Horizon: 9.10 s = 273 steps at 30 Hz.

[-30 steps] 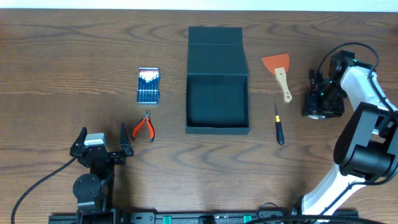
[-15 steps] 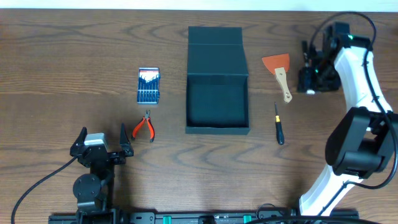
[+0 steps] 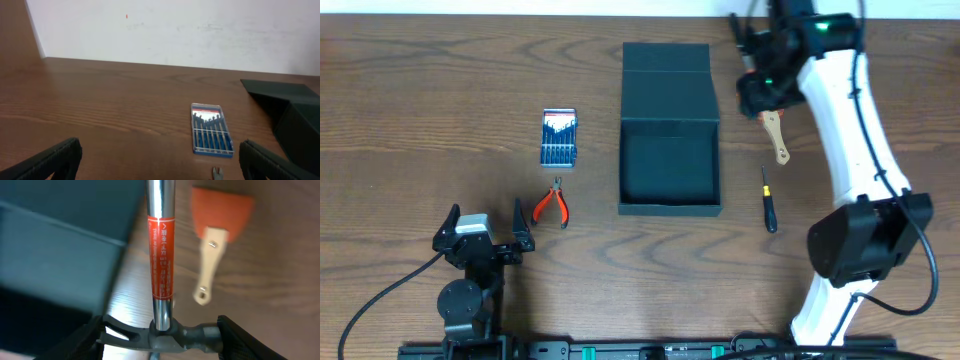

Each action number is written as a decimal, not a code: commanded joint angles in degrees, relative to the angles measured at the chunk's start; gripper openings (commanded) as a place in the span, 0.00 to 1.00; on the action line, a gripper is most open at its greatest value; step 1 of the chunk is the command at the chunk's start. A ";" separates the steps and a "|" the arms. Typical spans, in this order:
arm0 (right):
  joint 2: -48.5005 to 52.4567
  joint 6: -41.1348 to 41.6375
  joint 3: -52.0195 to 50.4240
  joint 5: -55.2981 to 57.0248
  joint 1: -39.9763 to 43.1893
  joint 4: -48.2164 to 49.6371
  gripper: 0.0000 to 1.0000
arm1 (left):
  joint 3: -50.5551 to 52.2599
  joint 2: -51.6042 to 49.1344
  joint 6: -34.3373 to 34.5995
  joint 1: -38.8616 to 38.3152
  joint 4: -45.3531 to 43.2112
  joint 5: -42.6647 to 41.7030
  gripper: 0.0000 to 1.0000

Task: Pack container
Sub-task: 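Lift the hammer and carry it over the black box, then lower the hammer into the box and open the right gripper, then move the right gripper to the orange scraper's wooden handle, then close the right gripper on the scraper handle, then lift the scraper and carry it over the box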

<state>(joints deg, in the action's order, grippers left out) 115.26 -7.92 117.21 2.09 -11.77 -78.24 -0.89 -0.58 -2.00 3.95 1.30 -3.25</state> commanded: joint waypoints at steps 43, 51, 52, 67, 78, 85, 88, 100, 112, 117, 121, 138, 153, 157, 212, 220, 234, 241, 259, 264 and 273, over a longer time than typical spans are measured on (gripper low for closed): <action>0.48 -0.74 -20.74 -0.20 -17.51 2.93 0.18 | 0.63 0.35 -0.96 -0.28 2.32 -0.63 0.98; 0.48 -0.74 -26.27 -0.22 -17.53 6.80 0.19 | 0.63 0.35 -0.98 -0.28 2.32 -0.63 0.99; 0.48 -0.74 -26.95 -0.22 -17.51 7.34 0.20 | 0.63 0.35 -0.96 -0.28 2.32 -0.63 0.98; 0.48 -0.72 -33.33 -1.07 -17.53 15.08 0.31 | 0.63 0.35 -0.96 -0.28 2.32 -0.63 0.98; 0.48 -0.70 -33.33 -1.07 -17.51 16.11 0.48 | 0.63 0.35 -0.98 -0.28 2.32 -0.63 0.99; 0.48 -0.70 -33.33 -1.07 -17.53 16.09 0.60 | 0.63 0.35 -0.96 -0.28 2.32 -0.63 0.98; 0.48 -0.70 -33.33 -1.07 -17.53 16.09 0.71 | 0.63 0.35 -0.96 -0.28 2.32 -0.63 0.98; 0.48 -0.70 -33.29 -1.07 -17.53 16.17 0.74 | 0.63 0.35 -0.96 -0.28 2.32 -0.63 0.99; 0.48 -0.57 -19.80 -1.05 -17.51 12.26 0.74 | 0.63 0.35 -0.96 -0.28 2.32 -0.63 0.99; 0.48 1.55 -7.30 1.40 -16.72 6.91 0.74 | 0.63 0.35 -0.96 -0.28 2.32 -0.63 0.98; 0.48 5.88 1.25 7.23 -14.03 1.33 0.76 | 0.63 0.35 -0.98 -0.28 2.32 -0.63 0.99; 0.79 6.88 6.38 4.22 12.59 -6.69 0.80 | 0.63 0.35 -0.96 -0.28 2.32 -0.63 0.98; 14.69 -3.98 6.36 -0.83 15.32 -4.85 0.88 | 0.63 0.35 -0.96 -0.28 2.32 -0.63 0.99; 19.32 -4.79 6.36 -0.87 15.30 -4.22 0.87 | 0.63 0.35 -0.96 -0.28 2.32 -0.63 0.99; 27.47 -7.96 -3.67 -1.11 13.60 5.20 0.49 | 0.63 0.35 -0.96 -0.28 2.32 -0.63 0.99; 27.47 -7.98 -3.67 -2.58 13.60 5.25 0.56 | 0.63 0.35 -0.96 -0.28 2.32 -0.63 0.98; 27.47 -7.96 -3.65 -2.58 13.60 5.25 0.04 | 0.63 0.35 -0.98 -0.28 2.32 -0.63 0.98; 26.10 -7.93 -2.86 -2.56 13.60 5.22 0.01 | 0.63 0.35 -0.98 -0.28 2.32 -0.63 0.98; 3.32 -5.92 3.23 -2.58 13.42 5.20 0.01 | 0.63 0.35 -0.96 -0.28 2.32 -0.63 0.99; -3.37 -5.84 3.23 -2.56 11.19 4.17 0.01 | 0.63 0.35 -0.98 -0.28 2.32 -0.63 0.98; -7.26 -5.84 3.19 -2.56 0.02 -1.01 0.01 | 0.63 0.35 -0.96 -0.28 2.32 -0.63 0.99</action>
<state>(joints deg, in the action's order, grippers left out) 108.99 -14.52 119.63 0.25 -7.86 -78.22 -0.89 -0.58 -2.00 3.95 1.30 -3.25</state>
